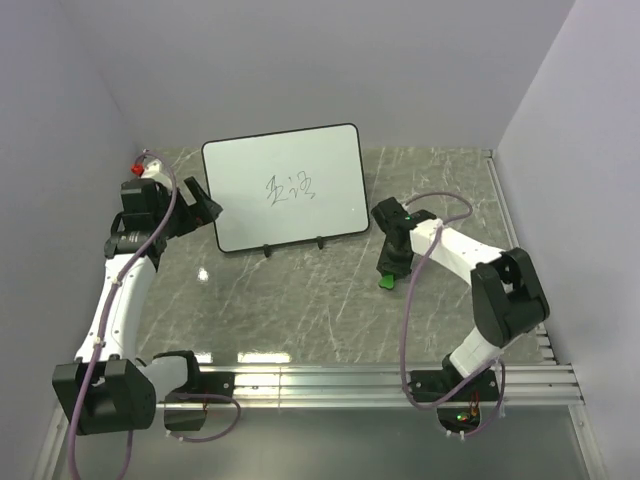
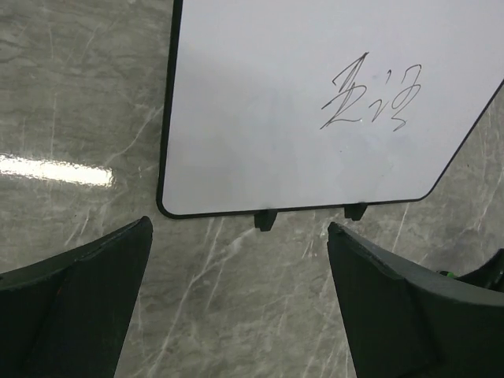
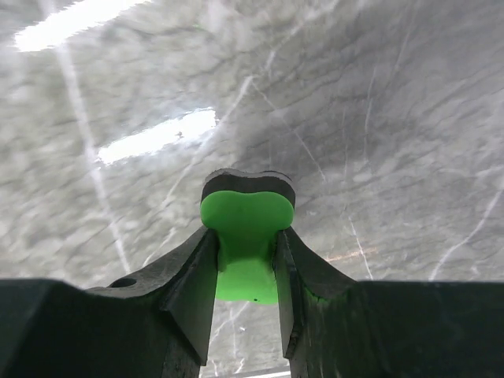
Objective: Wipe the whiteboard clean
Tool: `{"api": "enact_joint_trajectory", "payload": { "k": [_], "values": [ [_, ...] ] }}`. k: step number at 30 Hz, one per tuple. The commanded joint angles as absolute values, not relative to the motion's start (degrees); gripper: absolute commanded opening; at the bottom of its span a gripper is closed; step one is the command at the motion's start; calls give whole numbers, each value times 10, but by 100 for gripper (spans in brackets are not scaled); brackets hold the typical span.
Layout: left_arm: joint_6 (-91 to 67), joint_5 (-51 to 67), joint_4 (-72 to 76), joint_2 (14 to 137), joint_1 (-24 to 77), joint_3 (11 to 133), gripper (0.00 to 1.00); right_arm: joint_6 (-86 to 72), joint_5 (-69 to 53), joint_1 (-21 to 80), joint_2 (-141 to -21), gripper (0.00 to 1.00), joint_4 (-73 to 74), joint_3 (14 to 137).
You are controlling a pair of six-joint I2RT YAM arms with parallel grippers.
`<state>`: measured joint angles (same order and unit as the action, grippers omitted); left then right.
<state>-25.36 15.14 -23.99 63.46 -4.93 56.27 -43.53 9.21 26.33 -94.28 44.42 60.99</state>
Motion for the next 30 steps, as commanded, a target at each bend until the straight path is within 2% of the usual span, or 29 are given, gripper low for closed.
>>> {"api": "enact_joint_trajectory", "payload": {
  "k": [1, 3, 5, 8, 9, 12, 13, 17, 18, 22, 23, 30],
  "values": [
    [-227, 141, -234, 626, -65, 591, 100, -409, 113, 265, -894, 0, 444, 614],
    [-214, 188, -217, 635, -78, 596, 99, -403, 113, 265, -876, 0, 445, 615],
    [-212, 186, -193, 649, -84, 595, 99, -393, 108, 265, -861, 0, 446, 615],
    [-204, 223, -192, 706, -123, 621, 64, -382, 101, 265, -844, 0, 446, 619],
    [-209, 232, -182, 722, -135, 625, 62, -379, 98, 265, -839, 0, 449, 620],
    [-265, 242, -108, 729, -202, 601, 69, -368, 94, 265, -825, 0, 447, 621],
    [-281, 317, -54, 736, -243, 594, 70, -365, 93, 265, -822, 0, 449, 621],
    [-296, 455, -11, 808, -269, 619, 73, -357, 90, 265, -810, 0, 448, 621],
    [-301, 469, 15, 822, -269, 614, 83, -356, 86, 265, -808, 0, 446, 620],
    [-363, 533, 143, 842, -273, 580, 92, -354, 79, 264, -814, 0, 453, 631],
    [-380, 579, 182, 849, -274, 574, 94, -354, 82, 265, -817, 0, 455, 640],
    [-539, 685, 516, 987, -269, 565, 90, -355, 86, 265, -845, 0, 477, 684]
  ]
}}
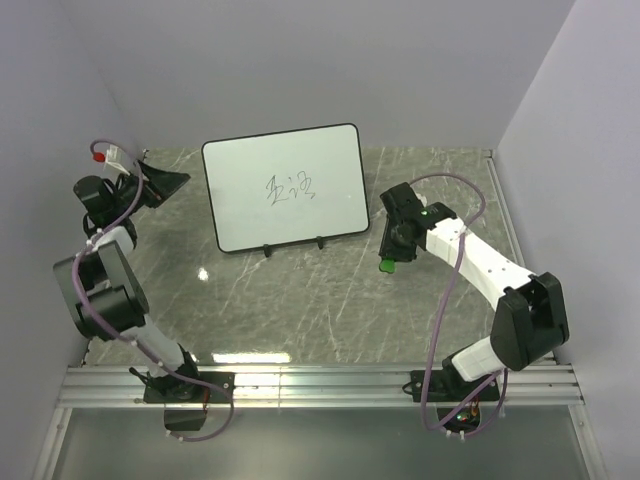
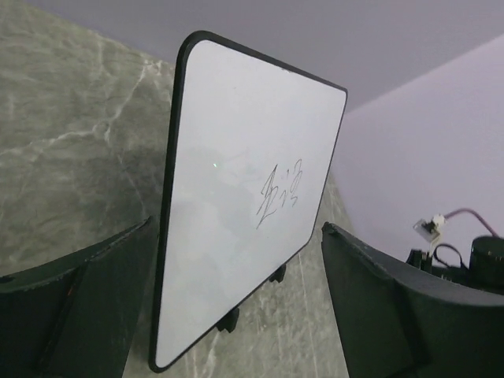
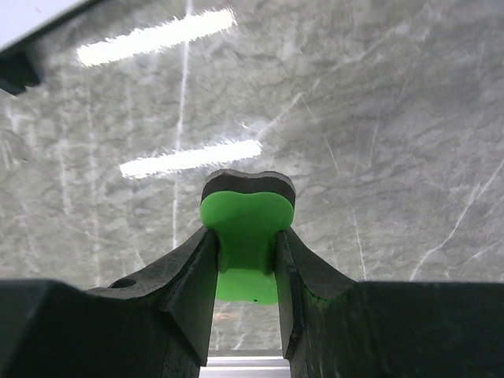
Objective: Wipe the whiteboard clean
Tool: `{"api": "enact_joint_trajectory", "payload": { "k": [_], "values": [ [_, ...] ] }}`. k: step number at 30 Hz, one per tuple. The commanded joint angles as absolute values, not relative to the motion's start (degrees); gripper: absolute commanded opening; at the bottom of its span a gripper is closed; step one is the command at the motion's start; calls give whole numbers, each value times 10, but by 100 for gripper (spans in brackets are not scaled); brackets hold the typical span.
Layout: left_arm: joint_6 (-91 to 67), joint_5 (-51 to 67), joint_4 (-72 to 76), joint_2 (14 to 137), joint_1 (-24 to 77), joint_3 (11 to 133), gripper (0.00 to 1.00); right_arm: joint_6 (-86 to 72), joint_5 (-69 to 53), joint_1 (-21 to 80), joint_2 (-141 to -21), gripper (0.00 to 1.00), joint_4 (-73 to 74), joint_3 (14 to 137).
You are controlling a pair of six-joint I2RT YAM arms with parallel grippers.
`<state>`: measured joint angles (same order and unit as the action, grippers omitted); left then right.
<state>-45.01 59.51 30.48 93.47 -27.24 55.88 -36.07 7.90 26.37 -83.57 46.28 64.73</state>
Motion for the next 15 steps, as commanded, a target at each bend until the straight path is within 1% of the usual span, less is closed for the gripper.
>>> {"api": "enact_joint_trajectory", "payload": {
  "k": [1, 4, 6, 11, 15],
  "values": [
    [-578, 690, 544, 1003, -262, 570, 90, -357, 87, 265, -845, 0, 480, 686],
    [-610, 695, 599, 1062, -243, 601, 88, -362, 91, 265, -848, 0, 488, 695],
    [-602, 695, 590, 1096, -230, 637, 87, -368, 92, 265, -846, 0, 495, 699],
    [-535, 680, 491, 1149, -193, 724, 86, -381, 98, 265, -833, 0, 505, 699],
    [-505, 659, 440, 1194, -175, 766, 84, -388, 102, 265, -831, 0, 508, 697]
  ]
}}
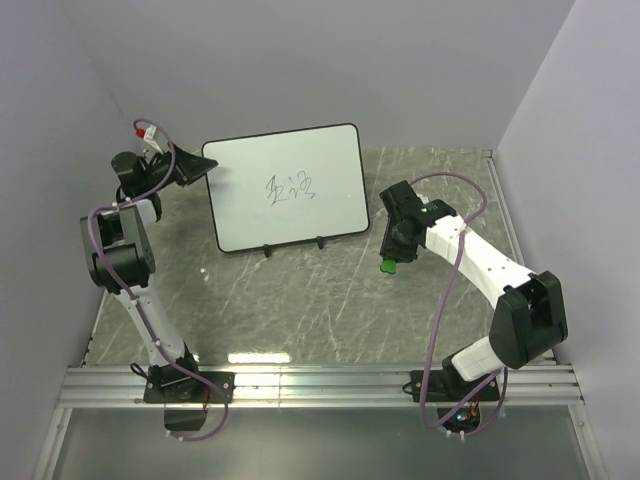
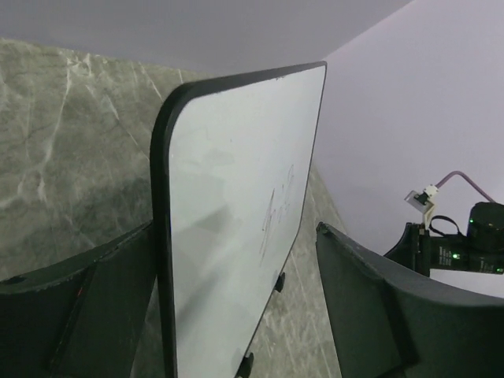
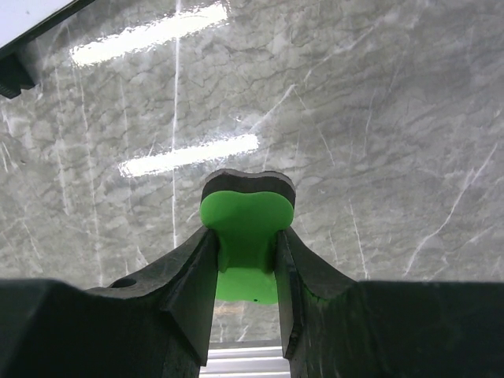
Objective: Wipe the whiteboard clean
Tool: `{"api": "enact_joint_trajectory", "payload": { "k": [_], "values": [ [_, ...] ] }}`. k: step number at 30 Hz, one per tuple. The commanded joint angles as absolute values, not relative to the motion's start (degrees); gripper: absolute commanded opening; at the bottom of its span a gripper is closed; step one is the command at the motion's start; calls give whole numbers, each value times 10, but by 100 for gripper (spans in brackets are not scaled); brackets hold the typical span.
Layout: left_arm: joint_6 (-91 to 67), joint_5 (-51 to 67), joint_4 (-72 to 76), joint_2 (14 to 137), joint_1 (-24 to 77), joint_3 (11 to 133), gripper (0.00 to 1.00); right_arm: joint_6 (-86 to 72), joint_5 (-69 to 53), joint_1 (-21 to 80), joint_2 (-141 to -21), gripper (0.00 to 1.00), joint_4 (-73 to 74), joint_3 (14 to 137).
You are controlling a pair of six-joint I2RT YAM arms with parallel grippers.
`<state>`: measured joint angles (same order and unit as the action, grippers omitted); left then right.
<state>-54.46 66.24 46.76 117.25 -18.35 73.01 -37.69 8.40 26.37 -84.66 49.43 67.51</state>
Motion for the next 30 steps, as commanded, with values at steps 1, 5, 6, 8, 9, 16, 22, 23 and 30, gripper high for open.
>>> {"api": "enact_joint_trajectory", "payload": {
  "k": [1, 5, 6, 8, 9, 16, 22, 23, 30],
  "values": [
    [-494, 657, 431, 1201, -173, 772, 84, -389, 103, 265, -833, 0, 510, 699],
    [-493, 655, 432, 1224, -173, 781, 82, -394, 105, 265, -836, 0, 513, 707],
    [-494, 660, 436, 1234, -171, 782, 81, -395, 107, 265, -836, 0, 513, 710],
    [-503, 665, 449, 1247, -170, 781, 76, -396, 106, 265, -841, 0, 513, 718],
    [-507, 670, 456, 1250, -169, 780, 74, -396, 106, 265, -844, 0, 512, 721],
    [-600, 704, 581, 1272, -167, 761, 64, -369, 99, 268, -897, 0, 476, 836],
    [-643, 716, 643, 1267, -167, 728, 43, -353, 109, 300, -1055, 0, 484, 1073],
    [-648, 717, 650, 1265, -165, 723, 42, -353, 112, 308, -1080, 0, 488, 1108],
    [-617, 720, 626, 1245, -165, 688, 35, -370, 138, 373, -1259, 0, 434, 1319]
  ]
}}
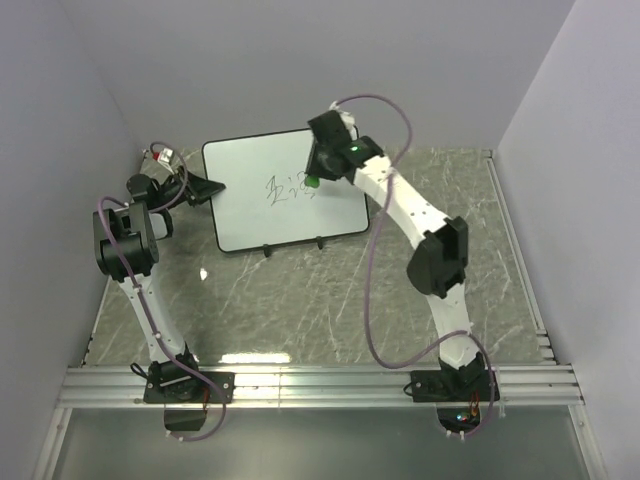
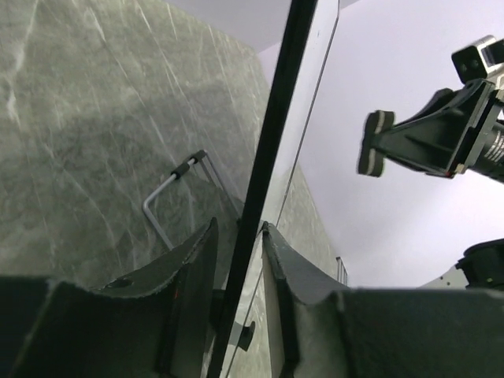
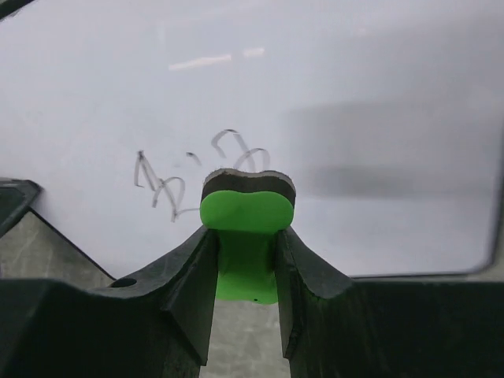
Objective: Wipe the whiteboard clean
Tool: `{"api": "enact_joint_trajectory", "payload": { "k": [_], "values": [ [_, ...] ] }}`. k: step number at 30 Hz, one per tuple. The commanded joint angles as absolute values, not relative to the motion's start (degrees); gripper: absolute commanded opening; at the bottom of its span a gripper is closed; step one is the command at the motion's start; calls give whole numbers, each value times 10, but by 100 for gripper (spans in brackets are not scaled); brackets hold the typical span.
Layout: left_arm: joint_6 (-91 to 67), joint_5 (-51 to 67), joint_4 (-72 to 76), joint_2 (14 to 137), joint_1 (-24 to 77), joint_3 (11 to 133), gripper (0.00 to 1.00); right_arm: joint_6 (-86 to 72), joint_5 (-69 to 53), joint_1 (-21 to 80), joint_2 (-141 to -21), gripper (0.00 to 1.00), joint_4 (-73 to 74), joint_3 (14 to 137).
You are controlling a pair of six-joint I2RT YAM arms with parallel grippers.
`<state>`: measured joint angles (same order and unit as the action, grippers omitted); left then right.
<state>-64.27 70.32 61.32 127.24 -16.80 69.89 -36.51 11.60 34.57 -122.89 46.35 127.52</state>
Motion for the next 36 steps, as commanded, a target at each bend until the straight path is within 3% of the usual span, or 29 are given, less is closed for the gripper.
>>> {"api": "enact_joint_trajectory", "payload": {
  "k": [1, 13, 21, 23, 27, 36],
  "values": [
    [-612, 719, 619, 1242, -165, 684, 34, -373, 141, 379, -1279, 0, 415, 1325],
    [-565, 718, 572, 1202, -157, 658, 17, -324, 271, 468, -1392, 0, 186, 1369],
    [-400, 701, 363, 1162, -143, 666, 6, -302, 302, 473, -1437, 0, 82, 1385],
    [-403, 703, 368, 1161, -143, 662, 1, -303, 315, 470, -1439, 0, 85, 1377],
    [-487, 713, 470, 1172, -152, 640, 0, -311, 323, 452, -1392, 0, 71, 1263],
    [-538, 716, 548, 1190, -170, 637, 0, -397, 302, 438, -1347, 0, 186, 1212]
  ]
}}
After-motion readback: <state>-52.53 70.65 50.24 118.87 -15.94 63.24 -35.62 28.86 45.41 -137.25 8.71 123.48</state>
